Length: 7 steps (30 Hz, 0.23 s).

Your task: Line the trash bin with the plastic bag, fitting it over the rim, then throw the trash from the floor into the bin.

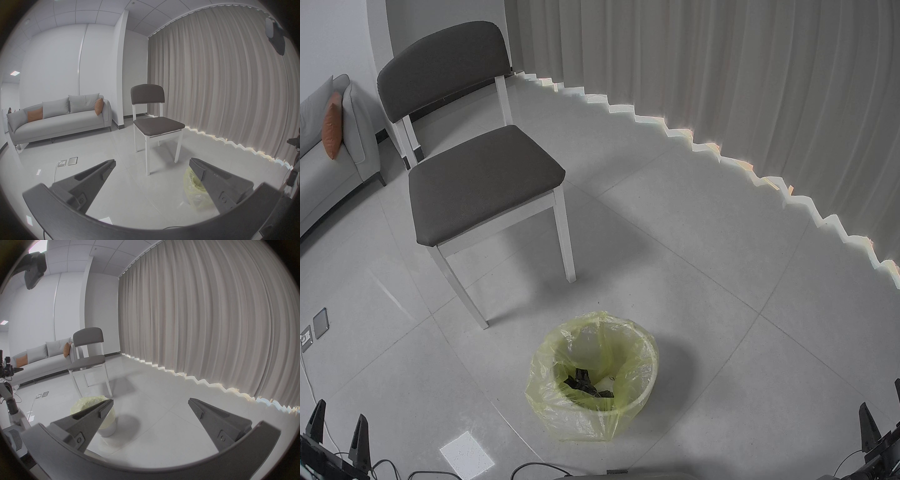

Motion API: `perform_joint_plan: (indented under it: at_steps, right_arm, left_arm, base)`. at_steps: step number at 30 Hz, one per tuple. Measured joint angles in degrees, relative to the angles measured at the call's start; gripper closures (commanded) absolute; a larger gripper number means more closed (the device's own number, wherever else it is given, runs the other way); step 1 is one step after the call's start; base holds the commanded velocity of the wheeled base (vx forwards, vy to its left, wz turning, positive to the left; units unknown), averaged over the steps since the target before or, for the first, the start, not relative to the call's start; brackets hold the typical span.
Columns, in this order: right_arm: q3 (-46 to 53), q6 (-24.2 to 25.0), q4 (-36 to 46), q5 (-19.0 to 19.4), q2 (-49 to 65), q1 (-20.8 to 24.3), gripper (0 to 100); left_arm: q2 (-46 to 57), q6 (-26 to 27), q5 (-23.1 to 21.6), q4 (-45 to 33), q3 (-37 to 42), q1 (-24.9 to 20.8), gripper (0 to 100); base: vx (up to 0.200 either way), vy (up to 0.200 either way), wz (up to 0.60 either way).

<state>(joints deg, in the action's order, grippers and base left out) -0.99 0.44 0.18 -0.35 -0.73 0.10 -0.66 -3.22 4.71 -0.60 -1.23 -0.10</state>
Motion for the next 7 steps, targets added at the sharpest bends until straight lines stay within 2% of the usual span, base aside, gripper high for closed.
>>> perform_joint_plan:
  at_steps: [7]
  right_arm:
    - [0.0, -0.1, 0.0, 0.0, 0.0, 0.0, 0]
  left_arm:
    - [0.0, 0.0, 0.0, 0.0, 0.0, 0.0, 0]
  base:
    - [0.000, 0.000, 0.00]
